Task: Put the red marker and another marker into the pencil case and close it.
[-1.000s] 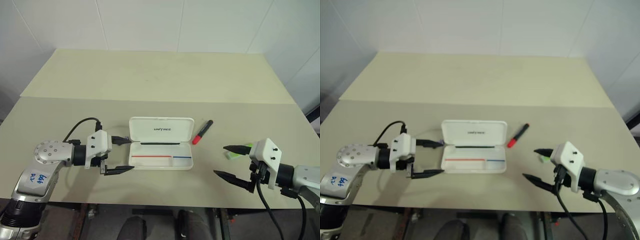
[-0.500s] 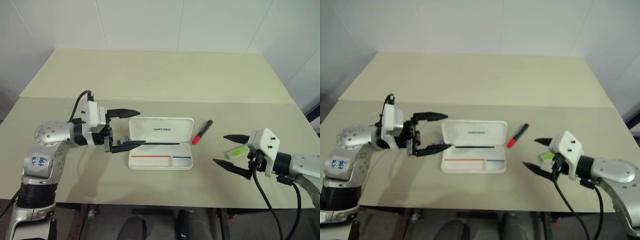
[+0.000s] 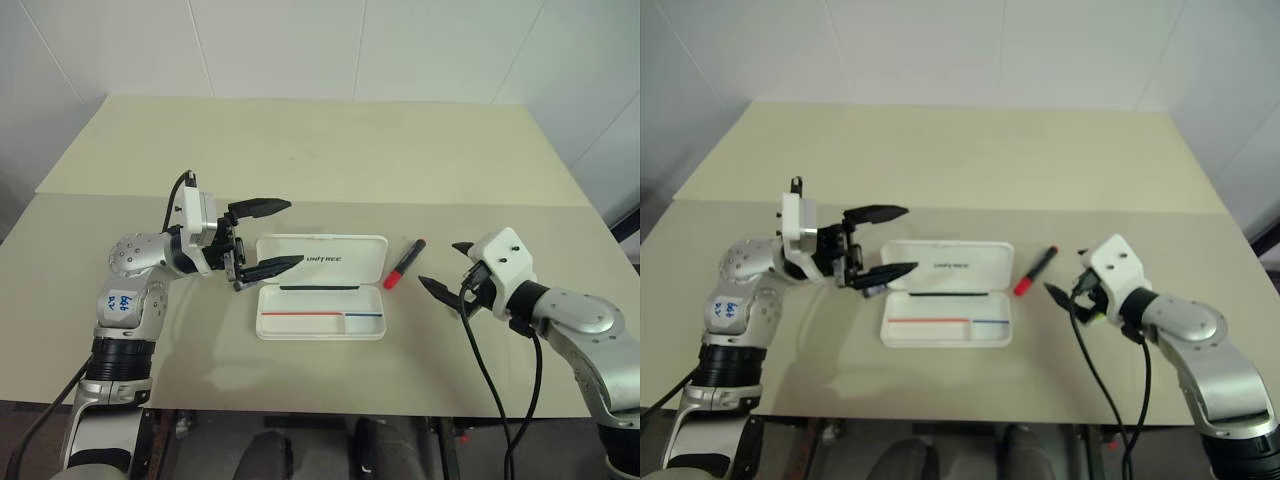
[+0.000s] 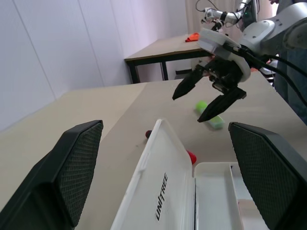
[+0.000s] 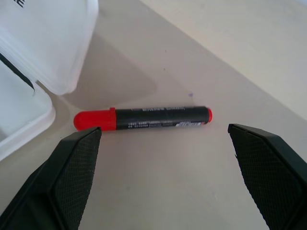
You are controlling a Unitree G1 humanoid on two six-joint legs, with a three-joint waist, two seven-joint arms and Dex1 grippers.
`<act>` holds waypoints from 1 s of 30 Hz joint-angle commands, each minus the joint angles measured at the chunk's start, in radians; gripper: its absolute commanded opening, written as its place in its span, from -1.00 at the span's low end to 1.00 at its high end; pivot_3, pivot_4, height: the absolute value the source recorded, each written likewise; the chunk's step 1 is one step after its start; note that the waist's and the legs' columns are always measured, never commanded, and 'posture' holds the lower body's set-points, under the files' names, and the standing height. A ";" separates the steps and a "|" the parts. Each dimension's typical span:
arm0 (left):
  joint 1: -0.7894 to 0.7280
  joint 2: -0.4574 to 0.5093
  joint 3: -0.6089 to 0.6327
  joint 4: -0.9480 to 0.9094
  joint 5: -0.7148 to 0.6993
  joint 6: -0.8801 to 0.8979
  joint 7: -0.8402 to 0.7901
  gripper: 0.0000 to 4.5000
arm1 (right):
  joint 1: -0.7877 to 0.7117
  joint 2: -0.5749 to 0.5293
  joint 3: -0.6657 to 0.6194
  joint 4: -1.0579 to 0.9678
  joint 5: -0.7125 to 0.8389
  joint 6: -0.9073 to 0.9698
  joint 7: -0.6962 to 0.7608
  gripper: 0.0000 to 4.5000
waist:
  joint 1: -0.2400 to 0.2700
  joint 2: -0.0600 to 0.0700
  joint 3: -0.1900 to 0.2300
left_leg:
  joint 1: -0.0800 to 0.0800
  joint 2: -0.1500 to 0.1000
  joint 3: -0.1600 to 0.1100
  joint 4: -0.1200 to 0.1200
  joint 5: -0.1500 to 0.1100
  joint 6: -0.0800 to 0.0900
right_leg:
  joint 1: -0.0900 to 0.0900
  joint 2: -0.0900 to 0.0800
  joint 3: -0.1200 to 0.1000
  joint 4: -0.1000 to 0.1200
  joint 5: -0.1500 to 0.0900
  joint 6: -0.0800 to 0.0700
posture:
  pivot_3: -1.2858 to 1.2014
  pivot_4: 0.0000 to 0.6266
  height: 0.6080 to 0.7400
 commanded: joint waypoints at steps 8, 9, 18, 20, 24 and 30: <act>-0.137 0.020 0.011 0.142 -0.046 -0.013 -0.186 0.99 | -0.174 0.146 0.013 0.006 -0.032 0.241 -0.216 1.00 | -0.005 0.000 0.000 | -0.006 0.000 0.000 0.001 0.000 0.000 | -0.003 0.000 -0.003 -0.002 0.001 0.001 | 0.03 -0.52 1.00; -0.142 0.019 0.010 0.145 -0.046 -0.008 -0.198 0.99 | -0.182 0.152 0.015 0.008 -0.034 0.249 -0.221 1.00 | -0.005 0.000 0.000 | -0.008 0.000 0.001 0.001 0.000 0.000 | -0.004 0.000 -0.004 -0.002 0.001 0.001 | 0.03 -0.52 1.00; -0.191 0.066 -0.012 0.117 -0.022 0.033 -0.255 0.99 | -0.255 0.225 0.045 0.020 -0.038 0.351 -0.269 1.00 | -0.008 0.000 0.000 | -0.010 0.000 0.001 0.000 0.000 0.000 | -0.004 0.000 -0.007 -0.004 0.001 0.001 | 0.03 -0.52 1.00; -0.196 0.074 -0.011 0.102 -0.028 0.041 -0.254 0.99 | -0.267 0.248 0.049 0.029 -0.037 0.378 -0.282 1.00 | -0.013 0.000 0.000 | -0.010 0.000 0.000 0.000 0.000 0.000 | -0.004 0.000 -0.007 -0.004 0.001 0.000 | 0.03 -0.52 1.00; -0.172 0.111 0.012 0.036 -0.025 0.067 -0.209 0.99 | -0.290 0.305 0.073 0.061 -0.051 0.421 -0.324 1.00 | -0.022 0.000 0.000 | -0.010 0.000 0.000 0.000 0.000 0.000 | -0.004 0.000 -0.006 -0.004 0.001 0.001 | 0.03 -0.52 1.00; -0.128 0.128 0.041 -0.010 -0.040 0.078 -0.160 0.99 | -0.323 0.370 0.083 0.097 -0.063 0.485 -0.364 1.00 | -0.025 0.001 0.000 | -0.010 0.000 -0.002 0.000 0.000 0.000 | -0.006 0.000 -0.005 -0.002 0.001 0.000 | 0.03 -0.52 1.00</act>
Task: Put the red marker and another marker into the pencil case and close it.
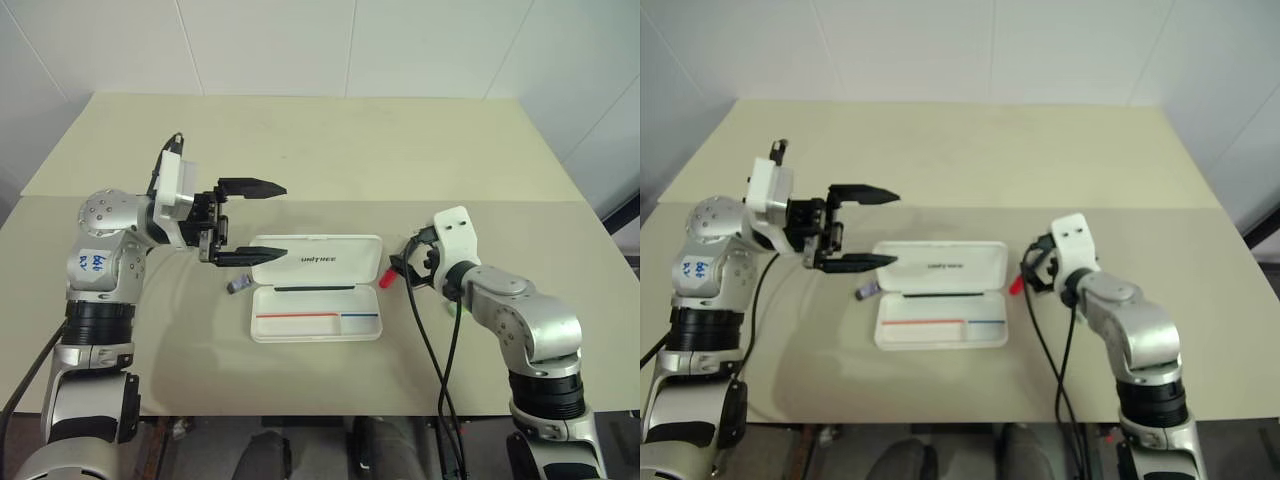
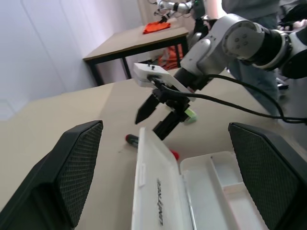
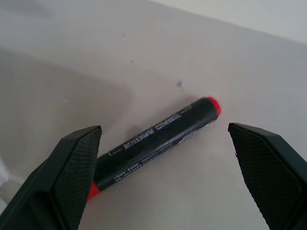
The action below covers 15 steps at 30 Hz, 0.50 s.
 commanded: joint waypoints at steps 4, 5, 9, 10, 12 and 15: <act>0.044 0.001 0.048 -0.124 -0.061 0.032 0.055 0.99 | -0.056 0.065 0.003 0.028 -0.013 0.042 -0.048 1.00 | 0.000 0.000 0.000 | 0.000 0.000 0.000 0.000 0.000 0.000 | 0.000 0.000 0.000 0.000 0.000 0.000 | 0.03 -0.52 1.00; 0.044 -0.001 0.048 -0.128 -0.064 0.034 0.059 0.99 | -0.061 0.070 0.002 0.031 -0.013 0.044 -0.051 1.00 | 0.000 0.000 0.000 | 0.000 0.000 -0.001 0.000 0.000 0.000 | -0.001 0.000 0.000 0.000 0.000 0.000 | 0.03 -0.52 1.00; 0.049 -0.002 0.040 -0.133 -0.064 0.033 0.071 0.99 | -0.084 0.092 -0.007 0.053 -0.019 0.060 -0.071 1.00 | 0.001 0.000 0.000 | 0.000 0.000 -0.001 0.000 0.000 0.000 | -0.001 0.000 0.000 0.000 0.000 0.000 | 0.03 -0.52 1.00; 0.050 -0.001 0.037 -0.133 -0.063 0.033 0.072 0.99 | -0.087 0.093 -0.005 0.057 -0.022 0.061 -0.073 1.00 | 0.001 0.000 0.000 | 0.000 0.000 0.000 0.000 0.000 0.000 | -0.001 0.000 0.001 0.000 0.000 0.000 | 0.03 -0.52 1.00; 0.049 -0.004 0.036 -0.132 -0.066 0.032 0.071 0.99 | -0.090 0.098 -0.004 0.062 -0.025 0.061 -0.078 1.00 | 0.000 0.000 0.000 | 0.000 0.000 0.000 0.000 0.000 0.000 | -0.001 0.000 0.000 0.000 0.000 0.000 | 0.03 -0.52 1.00; 0.043 -0.012 0.036 -0.130 -0.072 0.032 0.073 0.99 | -0.096 0.115 -0.005 0.069 -0.033 0.073 -0.091 1.00 | 0.000 0.000 0.000 | 0.000 0.000 0.000 0.000 0.000 0.000 | -0.001 0.000 0.000 0.000 0.000 0.000 | 0.03 -0.52 1.00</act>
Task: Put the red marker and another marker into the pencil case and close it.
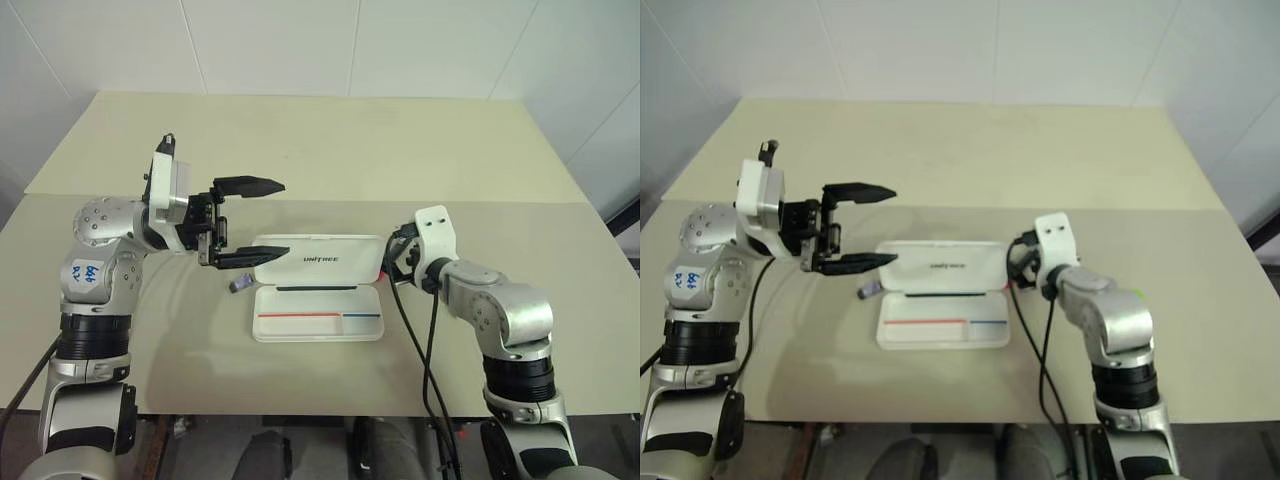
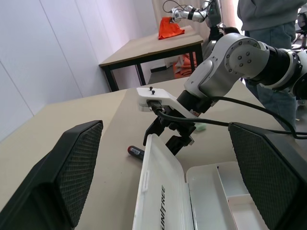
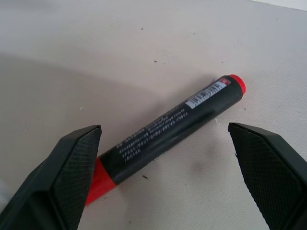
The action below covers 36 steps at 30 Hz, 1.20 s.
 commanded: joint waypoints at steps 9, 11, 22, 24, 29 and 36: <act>-0.006 -0.007 0.016 -0.021 -0.023 -0.007 0.006 0.99 | -0.022 0.004 -0.019 0.003 -0.014 0.022 -0.018 1.00 | -0.001 0.000 0.000 | 0.000 0.000 0.000 0.000 0.000 0.000 | 0.000 0.000 0.000 0.000 0.000 0.000 | 0.03 -0.52 1.00; -0.005 -0.006 0.018 -0.021 -0.023 -0.007 0.006 0.99 | -0.017 -0.010 -0.022 0.002 -0.015 0.023 -0.011 1.00 | -0.001 0.000 0.000 | 0.000 0.000 0.000 0.000 0.000 0.000 | 0.000 0.000 0.000 0.000 0.000 0.000 | 0.03 -0.52 1.00; -0.010 -0.007 0.014 -0.010 -0.014 -0.015 0.006 0.99 | -0.034 -0.028 -0.026 0.029 -0.012 0.017 -0.004 1.00 | -0.004 0.000 0.000 | 0.000 0.000 0.000 0.000 0.000 0.000 | 0.000 0.000 0.000 0.000 0.000 0.000 | 0.03 -0.52 1.00; -0.011 -0.008 0.014 -0.011 -0.014 -0.016 0.007 0.99 | -0.033 -0.024 -0.019 0.031 -0.013 0.023 -0.006 1.00 | -0.005 0.000 0.000 | 0.000 0.000 0.000 0.000 0.000 0.000 | 0.000 0.000 0.000 0.000 0.000 0.000 | 0.03 -0.52 1.00; -0.007 -0.007 0.015 -0.017 -0.015 -0.016 0.009 0.99 | -0.012 -0.034 -0.012 0.026 -0.023 0.060 -0.015 1.00 | -0.009 0.000 0.000 | 0.000 0.000 0.000 0.000 0.000 0.000 | 0.000 0.000 0.000 0.000 0.000 0.000 | 0.03 -0.52 1.00; 0.006 -0.016 0.013 -0.034 -0.035 -0.002 0.001 1.00 | 0.023 -0.069 -0.004 -0.017 -0.020 0.147 -0.001 0.25 | 0.004 0.000 0.000 | 0.000 0.000 0.000 0.000 0.000 0.000 | 0.000 0.000 0.000 -0.001 0.000 0.000 | 0.03 -0.52 1.00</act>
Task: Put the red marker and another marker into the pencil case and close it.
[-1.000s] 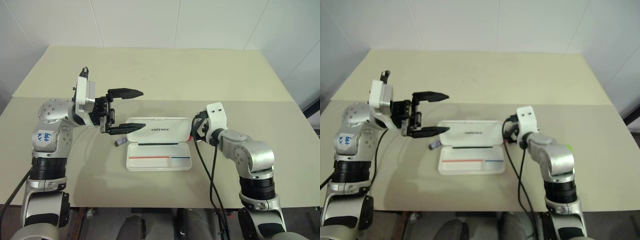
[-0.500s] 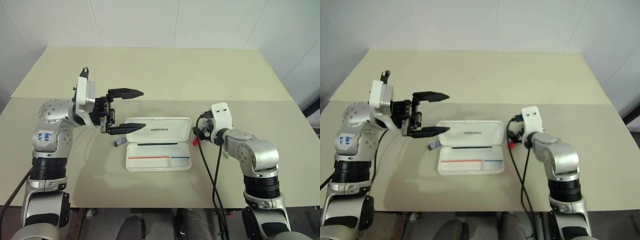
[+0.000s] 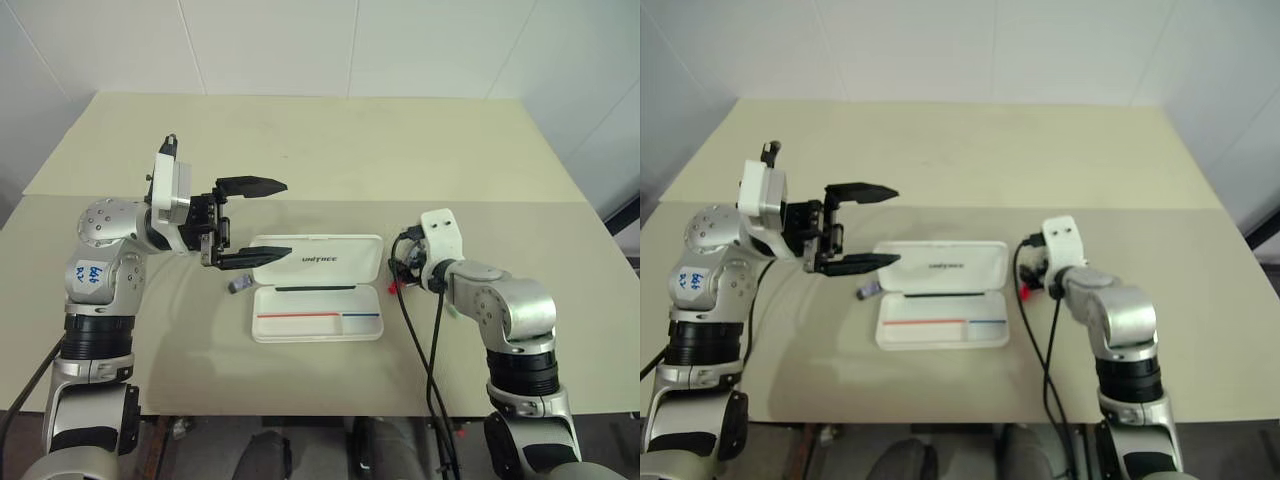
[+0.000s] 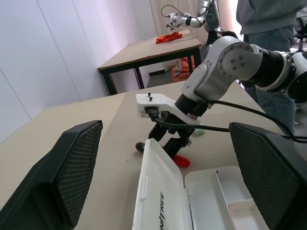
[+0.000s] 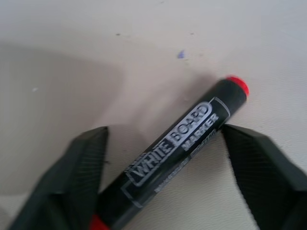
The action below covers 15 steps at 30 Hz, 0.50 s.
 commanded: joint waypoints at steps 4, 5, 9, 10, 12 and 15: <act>0.010 -0.021 0.010 -0.049 -0.067 0.017 -0.010 1.00 | 0.048 -0.064 -0.005 -0.064 -0.001 0.075 0.024 -0.38 | 0.007 0.000 0.000 | -0.001 -0.001 0.000 0.000 0.000 0.000 | 0.001 -0.001 -0.001 -0.001 0.000 0.000 | 0.03 -0.52 1.00; 0.011 -0.025 0.009 -0.051 -0.073 0.021 -0.012 1.00 | 0.051 -0.076 -0.003 -0.071 0.001 0.073 0.032 -0.55 | 0.008 0.000 0.000 | -0.001 -0.001 0.000 0.000 0.000 0.001 | 0.002 -0.001 -0.001 -0.002 0.000 0.000 | 0.03 -0.52 1.00; 0.022 -0.031 0.006 -0.065 -0.097 0.049 -0.018 1.00 | 0.059 -0.119 -0.010 -0.081 0.007 0.049 0.059 -0.75 | 0.006 0.000 0.000 | -0.001 -0.002 0.000 0.000 -0.001 0.002 | 0.002 -0.002 -0.001 -0.003 0.000 0.000 | 0.03 -0.52 1.00; 0.027 -0.030 0.007 -0.065 -0.106 0.060 -0.024 1.00 | 0.061 -0.142 -0.006 -0.082 0.004 0.027 0.070 -0.75 | 0.006 0.000 0.000 | -0.001 -0.002 0.000 0.000 -0.001 0.002 | 0.002 -0.002 -0.001 -0.003 0.000 0.000 | 0.03 -0.52 1.00; 0.040 -0.027 0.004 -0.068 -0.116 0.076 -0.036 1.00 | 0.063 -0.177 -0.007 -0.080 0.003 -0.004 0.090 -0.75 | 0.004 0.000 0.000 | -0.001 -0.002 0.000 0.000 -0.001 0.002 | 0.002 -0.002 -0.001 -0.004 0.000 0.000 | 0.03 -0.52 1.00; 0.062 -0.027 0.001 -0.092 -0.137 0.114 -0.042 1.00 | 0.064 -0.213 -0.014 -0.076 0.012 -0.035 0.116 -0.75 | 0.001 0.000 0.000 | -0.001 -0.001 0.000 -0.001 -0.001 0.002 | 0.002 -0.002 -0.001 -0.004 0.000 0.000 | 0.03 -0.52 1.00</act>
